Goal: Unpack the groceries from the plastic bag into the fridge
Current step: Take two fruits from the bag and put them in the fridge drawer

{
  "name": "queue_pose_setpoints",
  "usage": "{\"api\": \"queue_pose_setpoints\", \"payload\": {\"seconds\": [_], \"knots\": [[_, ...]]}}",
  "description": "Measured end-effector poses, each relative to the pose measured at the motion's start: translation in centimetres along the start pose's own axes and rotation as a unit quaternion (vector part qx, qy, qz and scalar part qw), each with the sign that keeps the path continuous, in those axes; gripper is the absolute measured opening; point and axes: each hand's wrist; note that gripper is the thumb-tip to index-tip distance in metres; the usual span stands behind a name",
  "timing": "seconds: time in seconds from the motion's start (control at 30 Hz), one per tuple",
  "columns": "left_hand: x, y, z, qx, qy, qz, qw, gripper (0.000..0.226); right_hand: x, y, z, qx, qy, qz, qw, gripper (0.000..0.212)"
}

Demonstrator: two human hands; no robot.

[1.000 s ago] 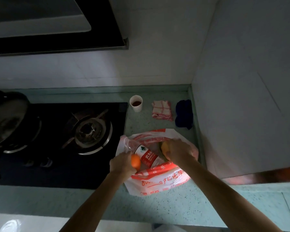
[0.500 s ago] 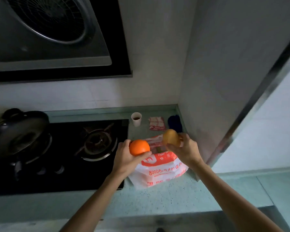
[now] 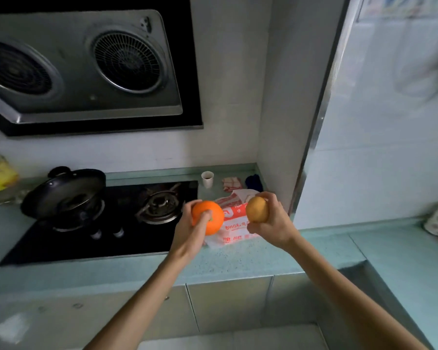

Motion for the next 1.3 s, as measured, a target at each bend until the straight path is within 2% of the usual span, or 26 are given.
{"api": "queue_pose_setpoints", "payload": {"seconds": [0.1,0.23,0.27,0.37,0.43,0.5,0.63,0.83,1.03,1.13,1.2,1.3], "knots": [[-0.9,-4.4,-0.9,-0.023,-0.009,-0.008,1.0,0.047,1.7,-3.8,-0.3,0.002,0.033,-0.028,0.999,0.073],[-0.4,-10.1,-1.3,-0.083,-0.02,-0.004,0.996,0.05,2.4,-9.6,-0.3,0.032,0.045,-0.048,0.997,0.074],[-0.3,-11.6,-1.6,-0.105,-0.026,-0.001,0.994,0.05,2.6,-11.0,-0.4,0.043,0.053,-0.046,0.997,0.067],[0.2,-16.6,-2.6,-0.161,-0.028,-0.022,0.986,0.046,3.5,-15.6,-0.6,0.068,0.089,-0.034,0.993,0.03],[0.7,-20.1,-3.6,-0.181,-0.02,-0.044,0.982,0.047,4.0,-18.3,-0.6,0.066,0.075,-0.041,0.994,0.02],[0.8,-23.2,-4.8,-0.191,-0.026,-0.06,0.979,0.048,4.6,-20.8,-0.2,0.093,0.067,-0.037,0.993,0.024],[-0.1,-27.6,-7.8,-0.23,-0.076,-0.071,0.968,0.035,7.5,-24.5,1.4,0.16,-0.026,-0.105,0.981,0.024],[-0.3,-36.1,-13.5,-0.32,-0.117,-0.091,0.936,0.033,11.3,-29.1,8.5,0.253,-0.021,-0.146,0.956,0.028],[2.4,-47.0,-23.2,-0.419,-0.093,-0.088,0.899,0.025,17.9,-35.9,18.1,0.311,0.048,-0.183,0.931,0.029],[4.3,-53.4,-28.0,-0.442,-0.075,-0.081,0.89,0.042,21.2,-40.5,23.1,0.351,0.098,-0.183,0.913,0.029],[5.4,-57.8,-31.1,-0.451,-0.052,-0.083,0.887,0.052,23.2,-43.9,26.3,0.393,0.11,-0.181,0.895,0.037],[7.0,-64.1,-35.8,-0.477,-0.017,-0.087,0.875,0.056,26.0,-49.0,31.7,0.442,0.106,-0.201,0.868,0.04]]}}
Point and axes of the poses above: each hand's wrist, its own y-axis towards the middle knuckle, its own z-axis out of the palm, x = y × z, and after that the axes turned 7 degrees about y, right-handed
